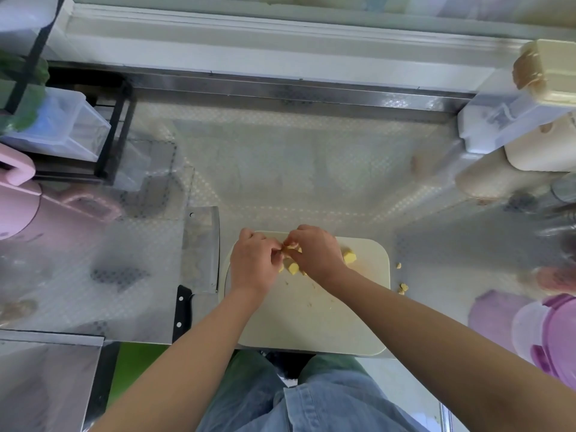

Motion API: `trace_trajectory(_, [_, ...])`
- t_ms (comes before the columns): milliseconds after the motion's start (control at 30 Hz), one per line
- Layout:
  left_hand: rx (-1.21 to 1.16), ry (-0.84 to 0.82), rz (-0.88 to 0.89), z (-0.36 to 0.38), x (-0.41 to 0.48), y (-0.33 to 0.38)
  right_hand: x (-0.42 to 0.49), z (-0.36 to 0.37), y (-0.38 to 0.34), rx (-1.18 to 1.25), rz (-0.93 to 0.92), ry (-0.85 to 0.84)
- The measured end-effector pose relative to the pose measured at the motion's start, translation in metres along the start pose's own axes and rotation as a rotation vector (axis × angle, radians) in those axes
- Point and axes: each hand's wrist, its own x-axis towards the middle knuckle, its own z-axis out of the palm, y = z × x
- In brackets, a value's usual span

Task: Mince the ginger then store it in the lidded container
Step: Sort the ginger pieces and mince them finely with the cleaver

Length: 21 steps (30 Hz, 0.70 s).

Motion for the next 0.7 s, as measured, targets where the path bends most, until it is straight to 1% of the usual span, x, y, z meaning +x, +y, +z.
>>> trace_trajectory(133, [-0.065,-0.003,-0.020,-0.001,-0.001,0.003,-0.001,0.000,0.001,0.021,0.019,0.029])
trace_trajectory(233, [-0.072,-0.014,-0.021,-0.003,-0.003,0.004,-0.002,0.002,0.000,0.015,0.021,0.030])
trace_trajectory(333, [-0.086,0.016,-0.014,-0.006,-0.005,0.006,0.000,0.002,0.001,0.019,0.038,0.021])
trace_trajectory(400, [-0.090,0.094,0.015,-0.010,-0.006,0.004,-0.001,0.002,0.000,0.032,0.025,0.038])
trace_trajectory(467, [-0.019,0.219,0.049,-0.013,-0.006,-0.004,-0.003,0.001,0.001,0.074,0.014,0.094])
trace_trajectory(500, [0.029,0.277,0.023,-0.016,-0.007,-0.010,-0.005,0.000,0.002,0.097,0.019,0.117])
trace_trajectory(567, [0.138,0.309,-0.142,-0.021,-0.009,-0.027,-0.009,0.001,0.004,0.115,0.027,0.125])
trace_trajectory(633, [0.252,0.279,-0.391,-0.026,-0.017,-0.042,-0.012,0.004,0.004,0.112,0.019,0.109])
trace_trajectory(700, [0.251,0.257,-0.589,-0.030,-0.028,-0.052,-0.016,0.008,0.002,0.125,0.012,0.110])
